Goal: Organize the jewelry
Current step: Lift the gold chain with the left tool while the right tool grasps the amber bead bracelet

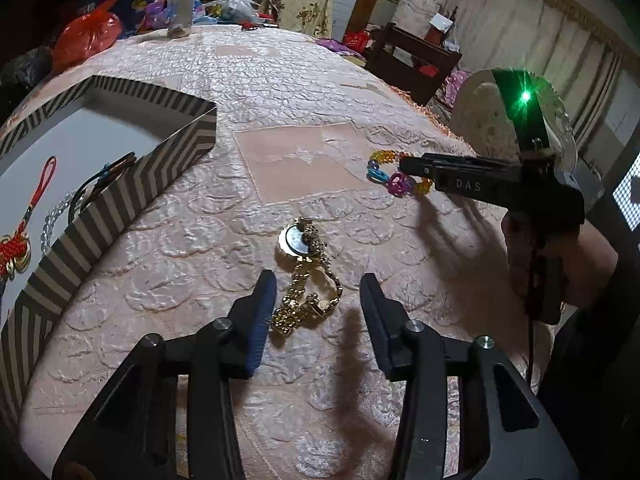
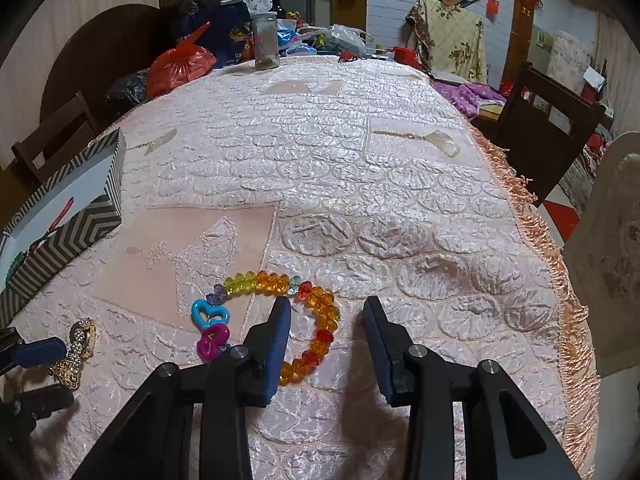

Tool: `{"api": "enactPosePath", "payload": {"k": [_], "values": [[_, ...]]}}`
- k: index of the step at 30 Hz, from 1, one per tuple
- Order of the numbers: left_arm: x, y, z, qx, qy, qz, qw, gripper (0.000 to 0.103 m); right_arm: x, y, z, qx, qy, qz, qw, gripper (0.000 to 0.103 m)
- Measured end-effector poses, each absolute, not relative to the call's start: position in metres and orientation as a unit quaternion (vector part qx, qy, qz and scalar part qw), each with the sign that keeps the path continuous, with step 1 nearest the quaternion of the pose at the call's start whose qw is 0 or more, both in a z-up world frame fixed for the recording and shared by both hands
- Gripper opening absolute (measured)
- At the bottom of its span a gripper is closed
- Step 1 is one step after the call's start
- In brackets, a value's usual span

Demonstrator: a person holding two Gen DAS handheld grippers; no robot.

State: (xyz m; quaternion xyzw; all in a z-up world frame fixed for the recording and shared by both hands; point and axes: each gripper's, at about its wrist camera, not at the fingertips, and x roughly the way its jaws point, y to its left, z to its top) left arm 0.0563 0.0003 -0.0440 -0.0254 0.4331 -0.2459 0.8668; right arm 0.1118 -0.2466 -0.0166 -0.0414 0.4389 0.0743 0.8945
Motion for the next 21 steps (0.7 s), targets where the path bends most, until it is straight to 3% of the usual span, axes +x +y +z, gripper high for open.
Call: {"api": "enactPosePath", "payload": {"k": [3,8,9,10,12,15,19,21], "values": [[0.056,-0.007,-0.044,-0.014,0.433,-0.259,0.864,0.062,0.111,-0.247,-0.017,-0.039,0.439,0.075,0.894,0.037],[0.053,-0.022,-0.045,0.03,0.431,-0.25,0.866,0.068,0.112,-0.248,-0.018,-0.04,0.439,0.072,0.894,0.039],[0.052,-0.024,-0.045,0.038,0.431,-0.246,0.867,0.067,0.111,-0.248,-0.018,-0.042,0.439,0.071,0.895,0.037],[0.052,-0.026,-0.045,0.043,0.43,-0.241,0.869,0.065,0.11,-0.247,-0.017,-0.044,0.437,0.071,0.896,0.023],[0.053,-0.026,-0.046,0.059,0.428,-0.205,0.878,0.035,0.107,-0.246,-0.016,-0.045,0.44,0.064,0.895,0.009],[0.058,-0.013,-0.047,0.039,0.43,-0.186,0.883,0.014,0.099,-0.25,-0.011,-0.028,0.444,0.063,0.893,0.008],[0.057,-0.007,-0.046,0.036,0.427,-0.189,0.883,0.011,0.08,-0.257,0.005,0.005,0.433,0.072,0.899,0.008],[0.054,-0.007,-0.043,0.031,0.426,-0.195,0.883,0.003,0.07,-0.26,0.011,0.02,0.43,0.079,0.899,0.008]]}}
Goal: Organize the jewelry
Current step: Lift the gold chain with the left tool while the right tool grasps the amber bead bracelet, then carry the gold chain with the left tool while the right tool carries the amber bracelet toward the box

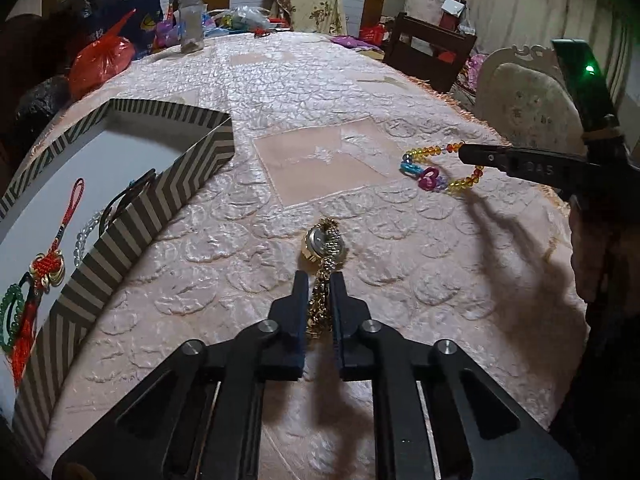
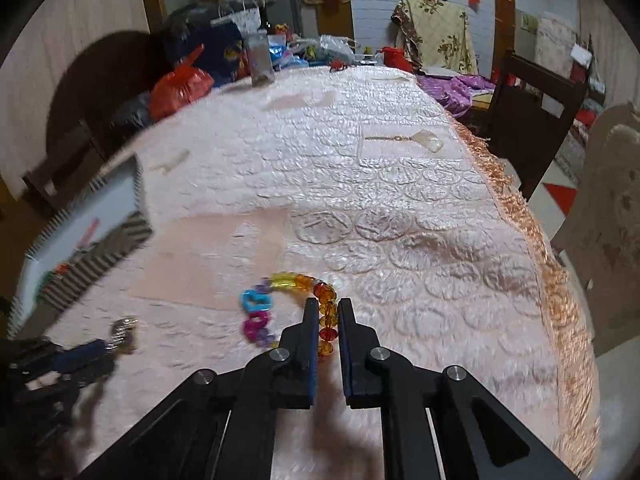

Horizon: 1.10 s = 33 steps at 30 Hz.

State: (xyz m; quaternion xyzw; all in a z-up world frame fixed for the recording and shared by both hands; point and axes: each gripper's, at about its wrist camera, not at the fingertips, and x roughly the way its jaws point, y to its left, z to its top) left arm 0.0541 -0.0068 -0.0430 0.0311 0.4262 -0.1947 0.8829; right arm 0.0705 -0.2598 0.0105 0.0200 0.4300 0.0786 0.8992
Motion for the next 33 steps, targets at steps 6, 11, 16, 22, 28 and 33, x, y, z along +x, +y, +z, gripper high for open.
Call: {"api": "enactPosePath", "payload": {"k": [6,11,16,22,28,33], "values": [[0.042,-0.004,-0.028,0.007,0.415,-0.211,0.885,0.002,0.036,-0.26,0.03,0.049,0.407,0.098,0.907,0.008],[0.038,-0.006,-0.012,-0.006,0.402,-0.223,0.888,0.002,0.013,-0.255,0.044,0.059,0.378,0.111,0.917,0.008],[0.037,-0.007,-0.003,-0.012,0.4,-0.22,0.89,0.002,0.001,-0.249,0.046,0.056,0.373,0.106,0.92,0.008],[0.033,-0.008,0.0,-0.018,0.412,-0.199,0.889,0.002,-0.011,-0.245,0.04,0.051,0.387,0.091,0.916,0.008],[0.027,-0.006,0.009,-0.022,0.414,-0.175,0.893,0.002,-0.024,-0.238,0.041,0.039,0.382,0.088,0.919,0.008],[0.027,-0.002,0.009,-0.025,0.416,-0.169,0.893,0.002,-0.03,-0.231,0.041,0.023,0.379,0.087,0.921,0.008]]}}
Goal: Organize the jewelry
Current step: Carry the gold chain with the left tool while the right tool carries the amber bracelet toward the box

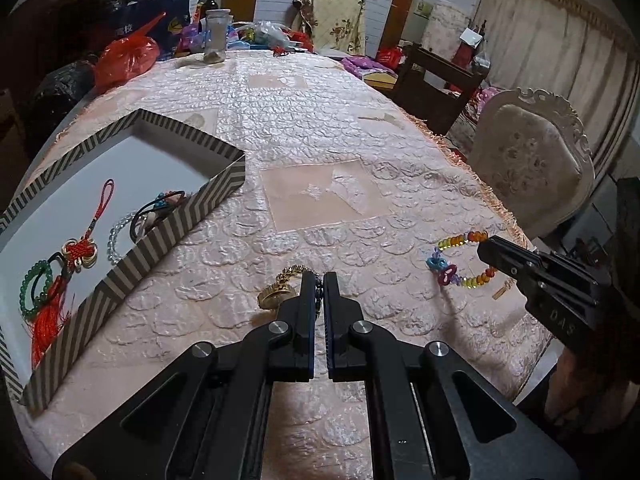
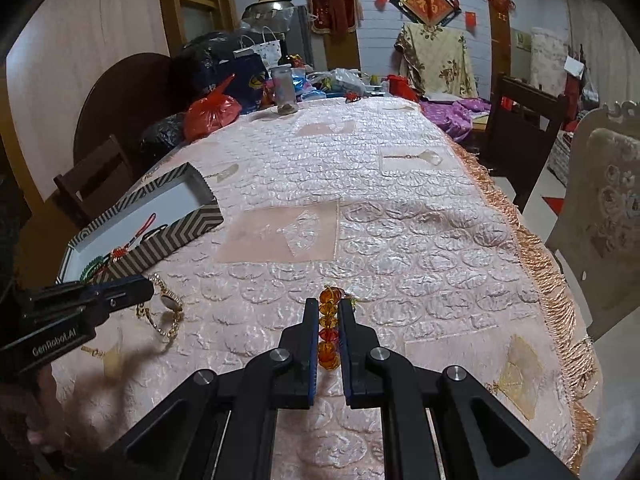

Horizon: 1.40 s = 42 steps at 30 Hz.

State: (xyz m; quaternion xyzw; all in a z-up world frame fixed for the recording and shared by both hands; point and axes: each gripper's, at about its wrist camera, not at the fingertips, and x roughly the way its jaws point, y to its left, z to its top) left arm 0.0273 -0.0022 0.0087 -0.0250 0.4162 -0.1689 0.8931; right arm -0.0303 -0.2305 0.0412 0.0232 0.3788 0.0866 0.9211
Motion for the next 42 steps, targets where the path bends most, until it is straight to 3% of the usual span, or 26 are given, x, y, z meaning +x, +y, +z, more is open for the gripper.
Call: {"api": "enactPosePath", "payload": {"k": [22,42], "values": [[0.019,0.041,0.023,-0.053,0.398,-0.166,0.9,0.002,-0.046,-0.23,0.056,0.057,0.384,0.093,0.917,0.008],[0.026,0.084,0.051,-0.089,0.363,-0.156,0.914,0.002,-0.017,-0.185,0.088,0.013,0.383,0.12,0.916,0.008]]}}
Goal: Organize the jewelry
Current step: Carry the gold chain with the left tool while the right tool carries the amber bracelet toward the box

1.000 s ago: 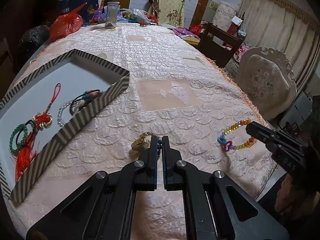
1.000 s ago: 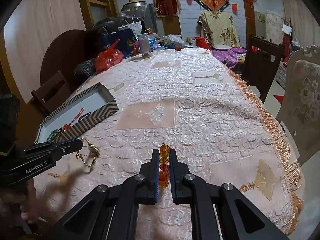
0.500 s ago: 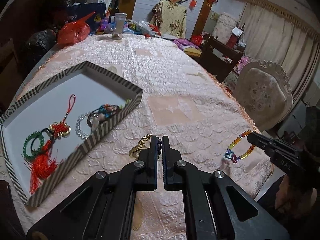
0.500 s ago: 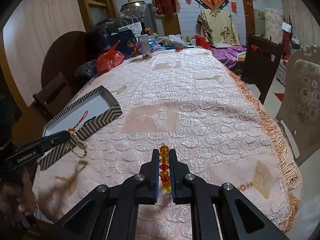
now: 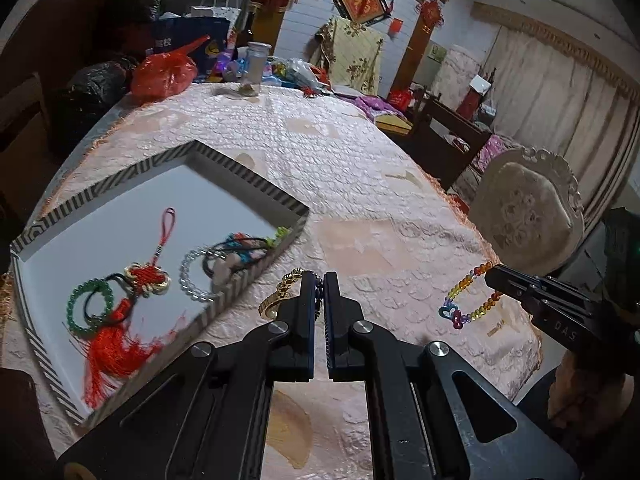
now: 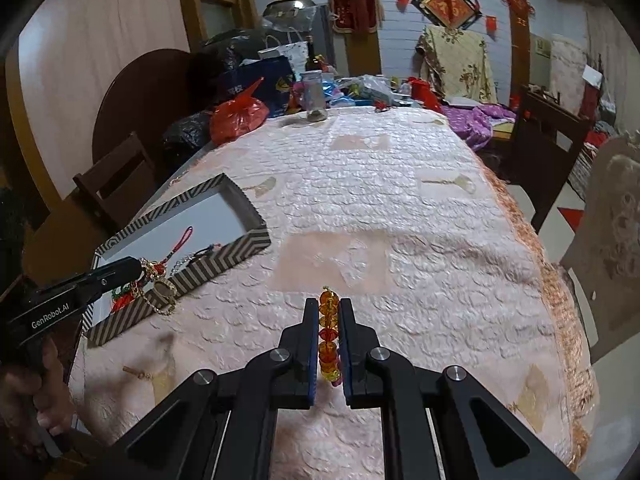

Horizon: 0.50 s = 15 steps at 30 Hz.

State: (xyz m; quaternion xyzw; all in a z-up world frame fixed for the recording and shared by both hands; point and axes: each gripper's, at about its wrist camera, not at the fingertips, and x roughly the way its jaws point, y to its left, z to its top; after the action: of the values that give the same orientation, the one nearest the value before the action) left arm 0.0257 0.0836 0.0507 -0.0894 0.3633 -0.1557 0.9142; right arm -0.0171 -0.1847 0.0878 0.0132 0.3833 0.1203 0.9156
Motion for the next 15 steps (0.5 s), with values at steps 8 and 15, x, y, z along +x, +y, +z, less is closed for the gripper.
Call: {"api": "enactPosePath", "payload": {"k": [8,15], "values": [[0.032,0.12,0.065,-0.112,0.346,-0.131,0.922,0.002,0.008,-0.15,0.1,-0.003,0.383,0.146,0.912,0.008],[0.046,0.158,0.068,-0.115,0.339,-0.085,0.93,0.002,0.031,-0.108,0.113,-0.03,0.369,0.184,0.911,0.008]]}}
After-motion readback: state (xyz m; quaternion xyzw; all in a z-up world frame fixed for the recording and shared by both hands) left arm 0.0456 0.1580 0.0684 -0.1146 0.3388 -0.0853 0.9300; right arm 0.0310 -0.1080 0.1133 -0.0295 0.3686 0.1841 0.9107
